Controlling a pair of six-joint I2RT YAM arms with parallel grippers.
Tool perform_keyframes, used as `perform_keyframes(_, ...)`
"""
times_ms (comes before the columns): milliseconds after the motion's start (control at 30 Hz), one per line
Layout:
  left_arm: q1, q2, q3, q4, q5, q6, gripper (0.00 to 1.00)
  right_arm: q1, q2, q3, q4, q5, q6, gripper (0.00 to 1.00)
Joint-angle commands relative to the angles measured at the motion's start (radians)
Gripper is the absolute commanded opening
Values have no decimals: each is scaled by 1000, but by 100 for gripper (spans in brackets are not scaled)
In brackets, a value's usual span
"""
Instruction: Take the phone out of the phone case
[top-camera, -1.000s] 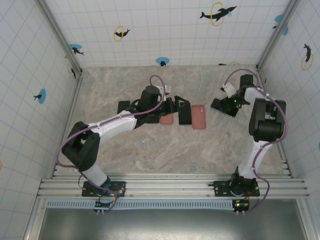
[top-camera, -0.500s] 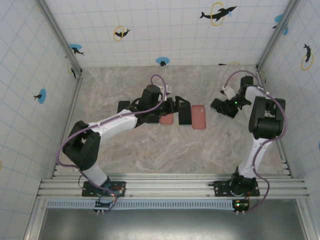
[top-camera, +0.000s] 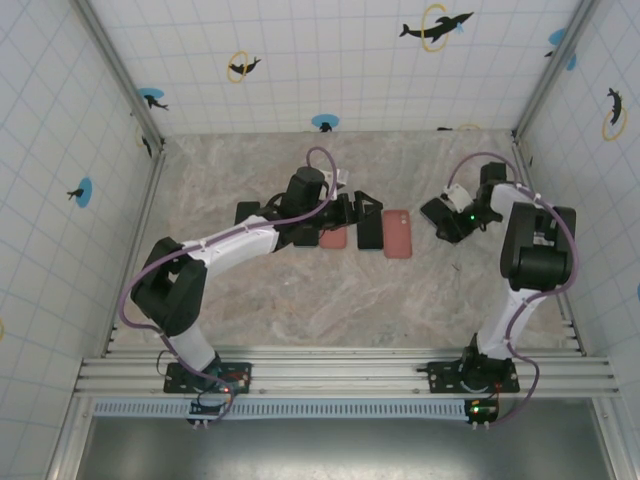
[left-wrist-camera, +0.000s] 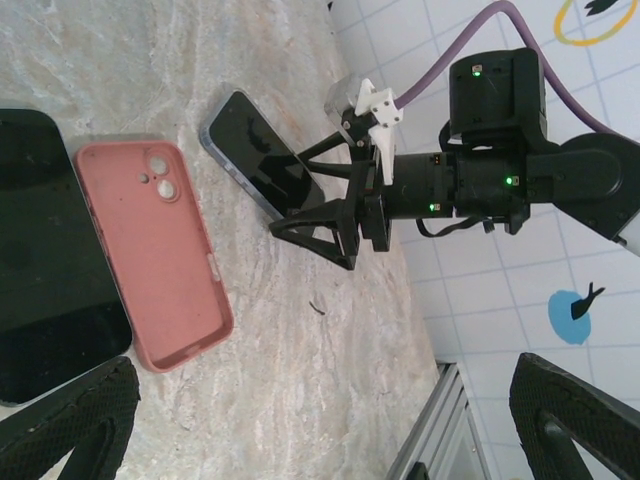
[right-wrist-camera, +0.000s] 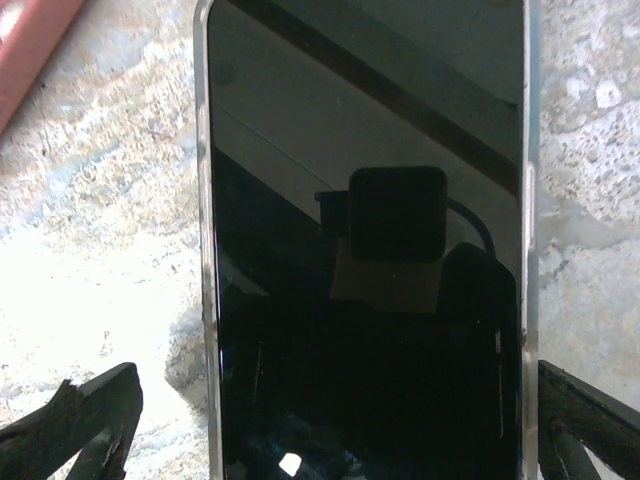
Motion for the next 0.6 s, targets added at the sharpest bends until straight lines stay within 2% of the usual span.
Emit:
perform_keyframes(0,7,7,29,-20,19,22,98,26,-47,-51,-2,73,31,100)
perform_keyframes(333,7,-28,-27,-22,0,26,98,37,38,-3,4,67,62,94)
perform_keyframes(567,6,-27,-27,-30,-4,33,98,54,65,-14,22,160,85,91)
